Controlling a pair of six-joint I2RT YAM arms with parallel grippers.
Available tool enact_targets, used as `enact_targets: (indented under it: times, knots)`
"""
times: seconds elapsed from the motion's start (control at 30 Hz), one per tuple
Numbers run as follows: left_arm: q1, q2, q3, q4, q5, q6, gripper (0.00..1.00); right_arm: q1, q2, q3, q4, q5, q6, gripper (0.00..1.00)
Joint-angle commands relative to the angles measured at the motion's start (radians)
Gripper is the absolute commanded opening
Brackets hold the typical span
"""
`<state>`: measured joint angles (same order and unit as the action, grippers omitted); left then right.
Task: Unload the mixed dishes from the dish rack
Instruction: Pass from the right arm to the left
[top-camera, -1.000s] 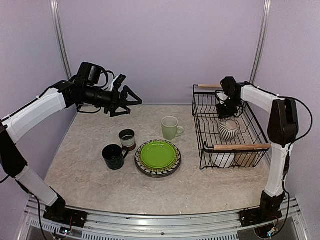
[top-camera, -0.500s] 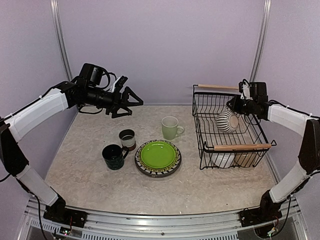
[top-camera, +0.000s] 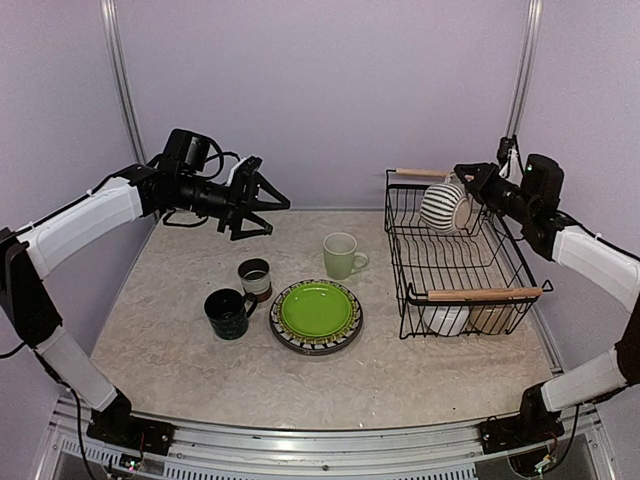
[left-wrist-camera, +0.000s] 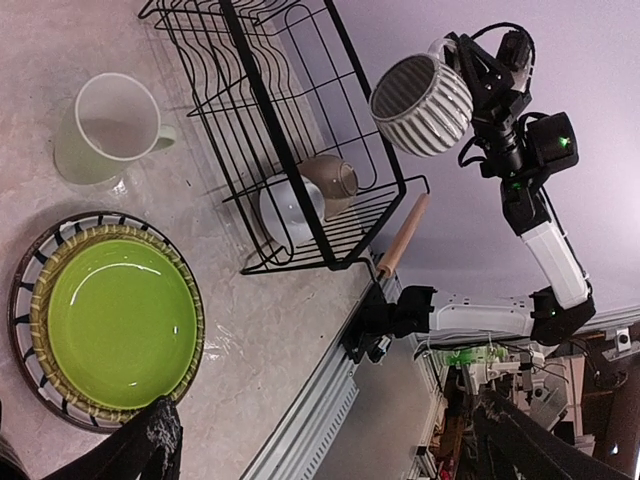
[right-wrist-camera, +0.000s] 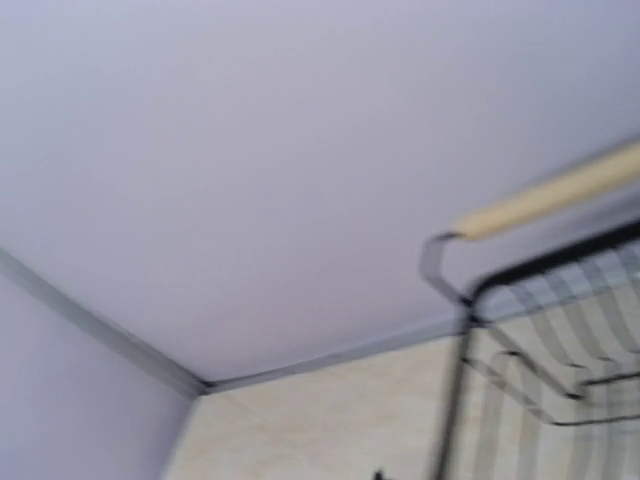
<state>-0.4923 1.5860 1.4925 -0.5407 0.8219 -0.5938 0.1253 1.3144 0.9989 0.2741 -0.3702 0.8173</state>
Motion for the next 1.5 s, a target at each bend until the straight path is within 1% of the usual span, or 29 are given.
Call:
enact_targets:
  times: [0.0,0.1,0.2,0.33,0.43,0.5,0.6,0.7,0.83,0.87,0.93,1.07,1.2,1.23,1.37,1.47]
  knots:
    - [0.024,0.003,-0.018,0.072,0.093,-0.022,0.96,0.118,-0.068,0.026,0.116,0.002,0.066,0.00]
    - [0.037,0.001,-0.028,0.111,0.146,-0.037,0.96,0.225,-0.059,0.062,0.127,0.030,0.034,0.00]
    - [0.047,-0.016,-0.057,0.199,0.213,-0.060,0.96,0.310,-0.031,0.120,0.096,0.062,0.014,0.00]
    - [0.088,-0.052,-0.088,0.277,0.242,-0.099,0.96,0.420,0.057,0.194,0.111,0.054,0.005,0.00]
    - [0.141,-0.072,-0.128,0.388,0.305,-0.191,0.96,0.486,0.142,0.223,0.174,0.037,0.019,0.00]
    - [0.165,-0.083,-0.151,0.473,0.348,-0.261,0.97,0.505,0.207,0.252,0.220,-0.026,0.047,0.00]
    - [0.168,-0.065,-0.163,0.597,0.434,-0.358,0.97,0.527,0.283,0.311,0.242,-0.089,0.062,0.00]
    - [0.150,-0.032,-0.174,0.693,0.476,-0.431,0.95,0.553,0.342,0.361,0.234,-0.114,0.063,0.00]
    - [0.116,0.021,-0.248,1.033,0.521,-0.683,0.91,0.579,0.382,0.368,0.296,-0.111,0.088,0.00]
    - [0.107,0.038,-0.252,1.075,0.528,-0.718,0.89,0.586,0.391,0.363,0.318,-0.109,0.100,0.00]
    - [0.088,0.052,-0.253,1.073,0.530,-0.724,0.87,0.591,0.408,0.357,0.358,-0.112,0.127,0.00]
    - [0.049,0.058,-0.238,0.982,0.524,-0.655,0.86,0.596,0.427,0.359,0.398,-0.112,0.157,0.00]
    - [0.020,0.058,-0.235,0.970,0.521,-0.637,0.85,0.606,0.456,0.382,0.417,-0.121,0.178,0.00]
    - [0.014,0.061,-0.235,0.970,0.522,-0.638,0.84,0.610,0.463,0.384,0.428,-0.125,0.187,0.00]
    - [-0.015,0.059,-0.236,0.971,0.524,-0.630,0.75,0.623,0.474,0.370,0.483,-0.113,0.208,0.00]
    - [-0.041,0.057,-0.233,0.972,0.529,-0.622,0.63,0.627,0.479,0.360,0.508,-0.100,0.220,0.00]
